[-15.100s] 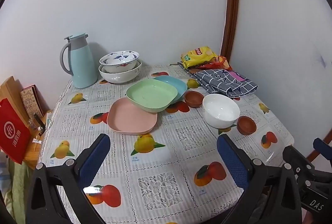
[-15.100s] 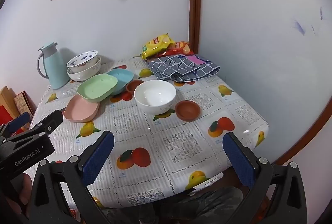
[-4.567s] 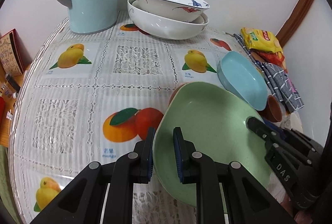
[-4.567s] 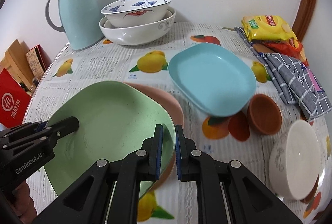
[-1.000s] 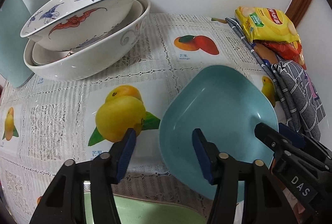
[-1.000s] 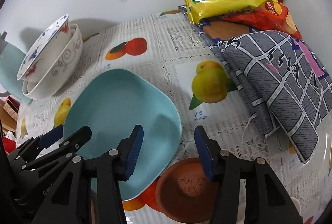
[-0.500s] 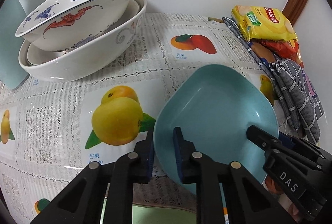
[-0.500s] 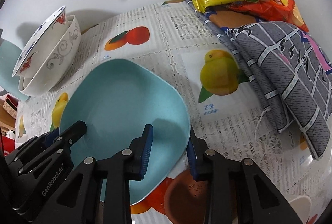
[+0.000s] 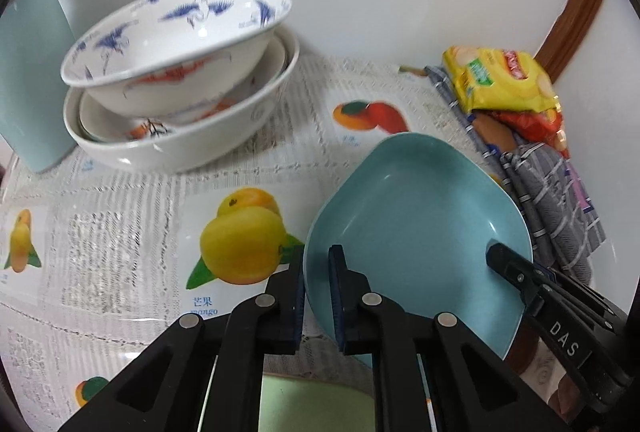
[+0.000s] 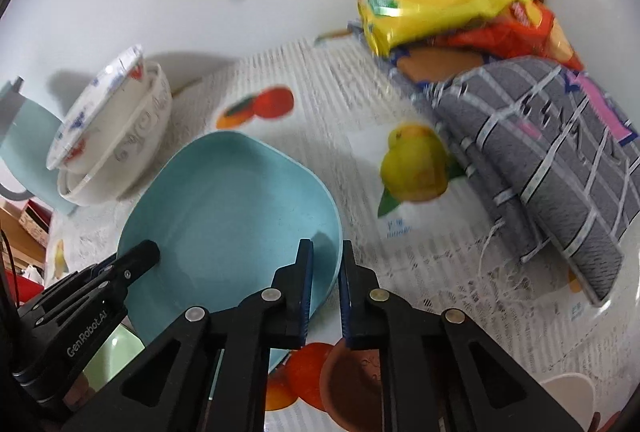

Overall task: Organize plates and bowls
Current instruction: 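Lift the light blue plate and carry it toward the green plate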

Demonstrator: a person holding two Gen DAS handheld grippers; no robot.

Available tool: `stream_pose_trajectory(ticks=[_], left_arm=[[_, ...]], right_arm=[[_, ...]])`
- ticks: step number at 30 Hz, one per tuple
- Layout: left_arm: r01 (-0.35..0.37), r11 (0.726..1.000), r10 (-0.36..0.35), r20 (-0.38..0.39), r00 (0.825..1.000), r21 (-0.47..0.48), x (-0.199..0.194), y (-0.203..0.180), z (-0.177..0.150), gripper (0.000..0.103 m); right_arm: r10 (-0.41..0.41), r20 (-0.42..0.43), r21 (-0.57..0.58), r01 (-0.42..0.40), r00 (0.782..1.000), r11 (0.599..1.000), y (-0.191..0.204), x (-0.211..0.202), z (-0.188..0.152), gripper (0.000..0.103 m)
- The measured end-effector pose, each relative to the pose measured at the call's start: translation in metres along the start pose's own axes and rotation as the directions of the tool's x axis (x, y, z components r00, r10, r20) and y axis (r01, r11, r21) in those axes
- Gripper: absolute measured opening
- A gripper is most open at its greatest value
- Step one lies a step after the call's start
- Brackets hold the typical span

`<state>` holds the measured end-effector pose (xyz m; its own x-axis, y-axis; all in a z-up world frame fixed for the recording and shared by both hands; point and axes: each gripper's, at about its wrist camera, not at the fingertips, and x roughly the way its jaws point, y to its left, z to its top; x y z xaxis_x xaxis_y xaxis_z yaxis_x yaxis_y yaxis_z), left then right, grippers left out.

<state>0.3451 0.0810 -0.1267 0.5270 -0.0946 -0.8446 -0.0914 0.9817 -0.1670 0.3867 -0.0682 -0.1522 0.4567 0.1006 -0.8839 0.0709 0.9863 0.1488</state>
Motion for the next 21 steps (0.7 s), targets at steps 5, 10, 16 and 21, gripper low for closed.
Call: stream_pose_trajectory(ticks=[5,10,16,21], left_arm=[[0.044,0.999,-0.044,0.025,0.999,0.006,-0.022,-0.003,0.001,0.011],[0.088,0.996,-0.089,0.035,0.995,0.023,-0.042,-0.008,-0.002,0.011],[0.094,0.994,-0.097,0.052,0.994,0.053,-0.067,-0.015,-0.013,0.011],[0.104,0.991,-0.109,0.052,0.993,0.082,-0.088,-0.014,-0.031,0.011]], right_arm=[[0.015,0.069,0.034,-0.017,0.998,0.999,-0.005,-0.029,-0.002,0.011],[0.015,0.096,0.068,-0.022,0.995,0.997,-0.012,-0.056,-0.010,0.011],[-0.014,0.130,0.073,0.004,0.991,0.997,-0.013,-0.083,-0.021,0.011],[-0.003,0.151,0.108,-0.014,0.989,0.994,-0.013,-0.104,-0.038,0.010]])
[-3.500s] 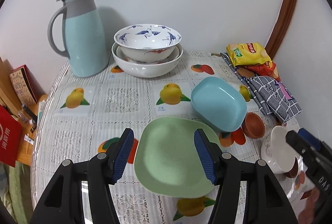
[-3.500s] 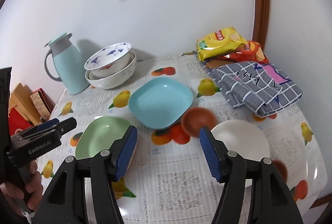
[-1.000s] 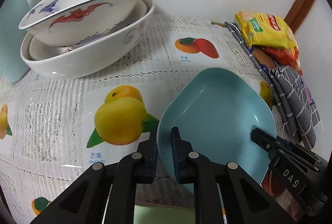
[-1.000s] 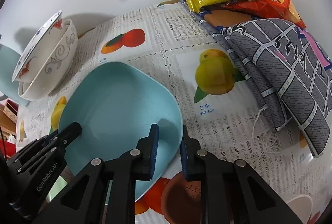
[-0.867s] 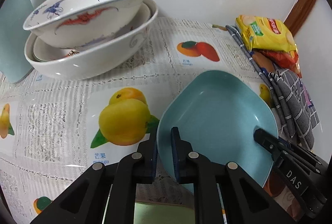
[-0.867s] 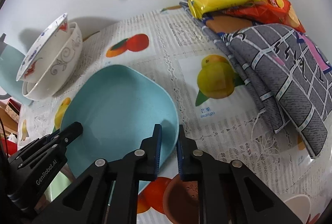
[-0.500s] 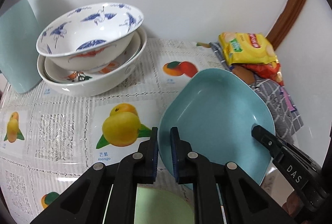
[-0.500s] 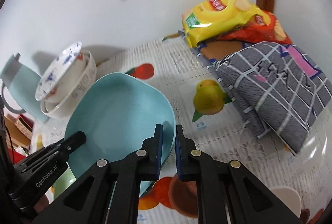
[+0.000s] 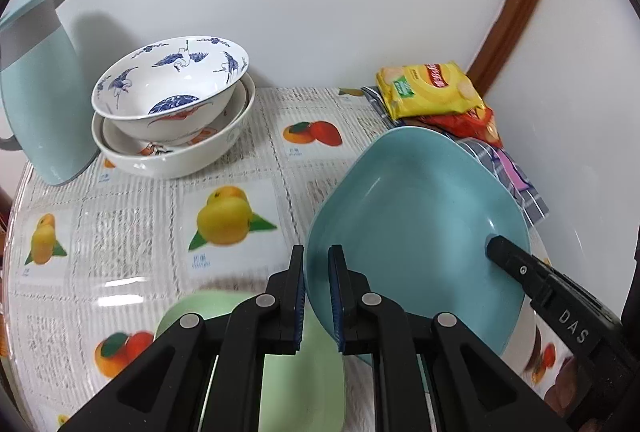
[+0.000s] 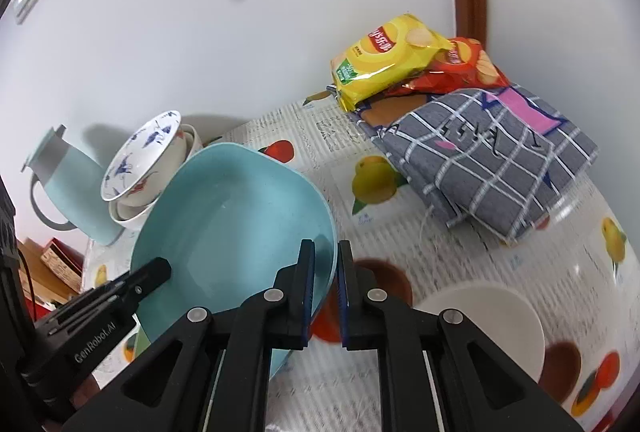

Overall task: Organize plates and bowls
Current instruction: 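Lift the light blue plate and carry it toward the green plate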

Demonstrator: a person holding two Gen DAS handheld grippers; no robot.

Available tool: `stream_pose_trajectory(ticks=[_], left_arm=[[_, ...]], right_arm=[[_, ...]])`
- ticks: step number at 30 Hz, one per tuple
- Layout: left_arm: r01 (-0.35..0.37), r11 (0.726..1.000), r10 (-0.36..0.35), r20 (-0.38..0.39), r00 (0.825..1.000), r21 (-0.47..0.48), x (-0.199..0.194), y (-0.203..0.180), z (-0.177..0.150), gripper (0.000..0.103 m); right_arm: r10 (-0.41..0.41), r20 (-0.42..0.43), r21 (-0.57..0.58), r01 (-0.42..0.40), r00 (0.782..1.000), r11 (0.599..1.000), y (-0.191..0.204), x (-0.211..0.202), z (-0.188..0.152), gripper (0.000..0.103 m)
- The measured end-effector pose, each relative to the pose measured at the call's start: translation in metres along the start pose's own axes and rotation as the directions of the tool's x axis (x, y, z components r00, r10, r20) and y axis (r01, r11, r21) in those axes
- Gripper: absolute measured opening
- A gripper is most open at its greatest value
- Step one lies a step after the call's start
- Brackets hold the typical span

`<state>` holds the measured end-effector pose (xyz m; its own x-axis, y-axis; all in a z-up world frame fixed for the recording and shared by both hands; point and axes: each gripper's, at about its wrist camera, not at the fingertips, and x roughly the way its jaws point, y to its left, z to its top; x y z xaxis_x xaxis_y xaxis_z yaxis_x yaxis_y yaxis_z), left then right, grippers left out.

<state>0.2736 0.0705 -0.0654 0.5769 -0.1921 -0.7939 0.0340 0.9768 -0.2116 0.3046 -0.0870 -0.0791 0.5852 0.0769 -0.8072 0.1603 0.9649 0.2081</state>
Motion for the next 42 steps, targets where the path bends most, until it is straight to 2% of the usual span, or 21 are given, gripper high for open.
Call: stream_pose_trajectory(ticks=[12,20,28,42], left_arm=[[-0.010,0.998,0.010,-0.013,1.000,0.059,-0.052,-0.002,-0.052,0.011],[-0.010,0.998,0.009,0.025,1.000,0.056,-0.091,-0.007,-0.081,0.011],[0.001,1.000,-0.002,0.054,0.999,0.023,-0.119,-0.017,-0.106,0.011],[-0.015,1.000,0.015,0.052,0.999,-0.009,-0.136,-0.015,-0.113,0.011]], right_arm=[[0.013,0.009,0.053,-0.013,1.000,0.999,-0.001,-0.056,-0.063,0.010],[0.007,0.035,0.041,-0.008,0.999,0.999,-0.003,-0.093,-0.095,0.010],[0.030,0.061,0.015,-0.031,0.998,0.999,-0.010,-0.128,-0.108,0.010],[0.061,0.057,-0.019,-0.060,0.997,0.998,-0.009,-0.144,-0.116,0.010]])
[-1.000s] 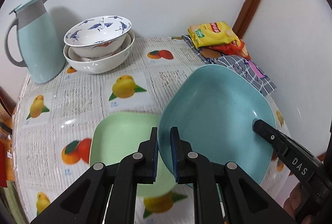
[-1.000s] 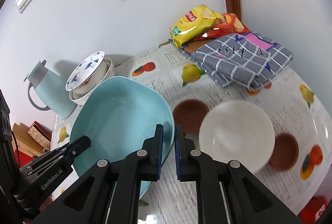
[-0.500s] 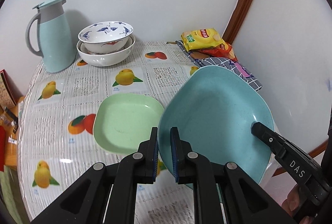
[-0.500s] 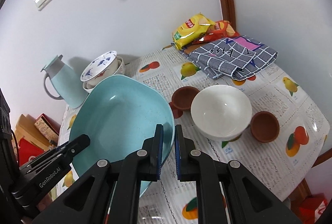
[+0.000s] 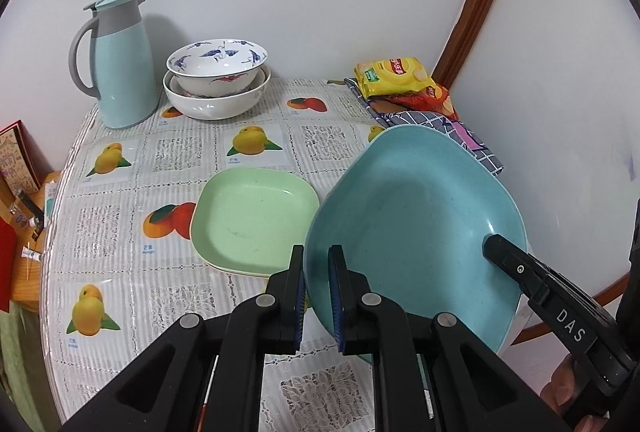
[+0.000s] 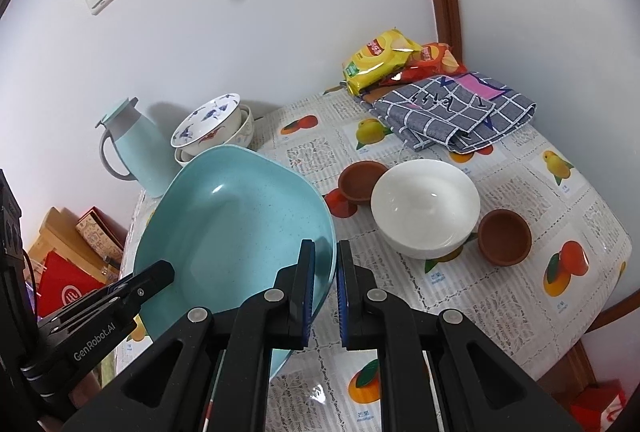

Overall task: Organize plates and bowls
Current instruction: 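Lift the light blue plate and carry it toward the green plate, then lower the light blue plate onto the green plate with both grippers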

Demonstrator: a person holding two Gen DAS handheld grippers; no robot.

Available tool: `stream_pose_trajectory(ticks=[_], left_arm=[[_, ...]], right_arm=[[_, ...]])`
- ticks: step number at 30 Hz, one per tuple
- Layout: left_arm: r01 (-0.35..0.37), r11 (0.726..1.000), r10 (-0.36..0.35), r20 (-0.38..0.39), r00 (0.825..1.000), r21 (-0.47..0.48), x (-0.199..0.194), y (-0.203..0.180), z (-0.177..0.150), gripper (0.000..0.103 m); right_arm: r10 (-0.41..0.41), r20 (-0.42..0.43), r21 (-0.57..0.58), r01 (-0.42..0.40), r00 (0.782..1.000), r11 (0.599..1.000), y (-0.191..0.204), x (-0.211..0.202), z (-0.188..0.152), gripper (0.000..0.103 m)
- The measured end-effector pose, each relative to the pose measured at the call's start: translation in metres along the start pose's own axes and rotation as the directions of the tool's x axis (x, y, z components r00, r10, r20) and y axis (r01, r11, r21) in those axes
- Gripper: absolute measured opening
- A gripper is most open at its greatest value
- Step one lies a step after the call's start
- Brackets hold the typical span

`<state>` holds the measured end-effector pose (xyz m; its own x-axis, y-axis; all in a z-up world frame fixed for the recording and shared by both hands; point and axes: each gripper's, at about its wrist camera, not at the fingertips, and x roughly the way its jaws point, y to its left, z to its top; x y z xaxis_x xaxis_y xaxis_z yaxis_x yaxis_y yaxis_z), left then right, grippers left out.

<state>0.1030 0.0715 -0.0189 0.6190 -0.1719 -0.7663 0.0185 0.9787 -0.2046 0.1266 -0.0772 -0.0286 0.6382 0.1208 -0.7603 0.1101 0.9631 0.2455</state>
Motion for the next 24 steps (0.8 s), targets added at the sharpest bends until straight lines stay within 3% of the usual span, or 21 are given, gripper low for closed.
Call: stream_pose_trajectory(ticks=[24], left_arm=[[-0.027,0.999,0.027,-0.013,1.000,-0.039,0.015,0.025,0.012,0.011]], right_arm=[[0.020,-0.024,-0.012,-0.021,1.000,1.000,0.019,0.026,0.013,0.010]])
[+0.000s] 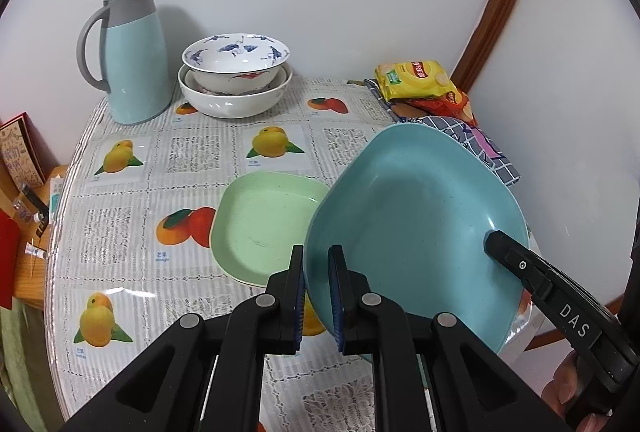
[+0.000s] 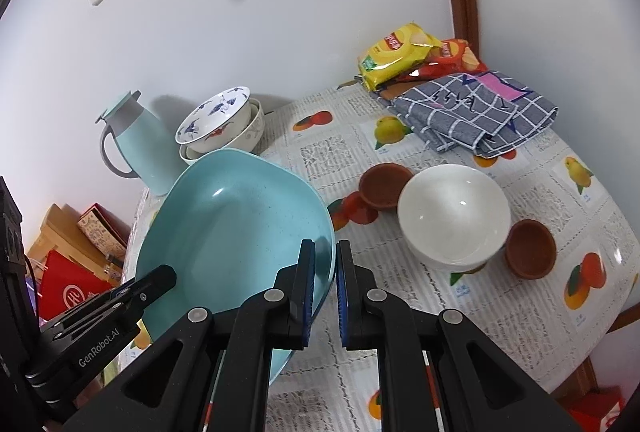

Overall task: Organize plates and bowls
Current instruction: 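Lower the light blue plate onto the green plate with both grippers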

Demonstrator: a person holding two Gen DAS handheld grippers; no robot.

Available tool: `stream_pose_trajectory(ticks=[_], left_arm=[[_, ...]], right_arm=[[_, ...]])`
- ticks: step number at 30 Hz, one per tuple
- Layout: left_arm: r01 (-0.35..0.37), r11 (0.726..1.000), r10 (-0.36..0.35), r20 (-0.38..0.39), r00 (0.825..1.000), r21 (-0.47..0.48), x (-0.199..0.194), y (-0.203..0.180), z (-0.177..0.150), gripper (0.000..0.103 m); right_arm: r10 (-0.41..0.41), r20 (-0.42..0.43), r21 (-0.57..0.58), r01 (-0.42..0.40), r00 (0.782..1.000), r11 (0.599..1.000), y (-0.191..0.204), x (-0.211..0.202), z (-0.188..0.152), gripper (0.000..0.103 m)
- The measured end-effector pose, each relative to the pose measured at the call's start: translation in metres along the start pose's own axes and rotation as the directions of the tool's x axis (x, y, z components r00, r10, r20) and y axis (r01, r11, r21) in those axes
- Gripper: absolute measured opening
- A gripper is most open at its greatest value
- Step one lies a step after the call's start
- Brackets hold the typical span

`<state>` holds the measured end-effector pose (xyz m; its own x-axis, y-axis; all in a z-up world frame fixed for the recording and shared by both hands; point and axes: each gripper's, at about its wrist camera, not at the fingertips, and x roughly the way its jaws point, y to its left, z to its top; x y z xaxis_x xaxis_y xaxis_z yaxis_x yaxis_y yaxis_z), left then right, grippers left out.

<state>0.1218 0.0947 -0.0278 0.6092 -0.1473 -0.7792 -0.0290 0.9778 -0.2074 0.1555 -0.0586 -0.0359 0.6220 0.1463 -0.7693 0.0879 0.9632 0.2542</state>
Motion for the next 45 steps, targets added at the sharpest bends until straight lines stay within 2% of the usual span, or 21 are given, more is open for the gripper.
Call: stream_pose_trajectory(ticks=[20,31,45], left_arm=[[-0.032,0.998,0.029,-0.049,0.998,-0.052,0.032,0.027,0.005,0.011],[-0.063,0.994,0.052,-0.116,0.992,-0.092,0.064,0.048,0.000,0.011],[-0.110,0.982,0.079,-0.188,0.979,-0.157,0.101,0.076,-0.006,0.011]], right_arm=[[0.020,-0.049,-0.031,-0.022,0.999,0.999,0.017,0.041,0.010,0.010],[0.024,-0.124,-0.052,-0.030,0.992,0.998,0.024,0.081,0.007,0.010],[0.024,-0.231,-0.094,-0.047,0.973,0.994,0.037,0.138,0.002,0.010]])
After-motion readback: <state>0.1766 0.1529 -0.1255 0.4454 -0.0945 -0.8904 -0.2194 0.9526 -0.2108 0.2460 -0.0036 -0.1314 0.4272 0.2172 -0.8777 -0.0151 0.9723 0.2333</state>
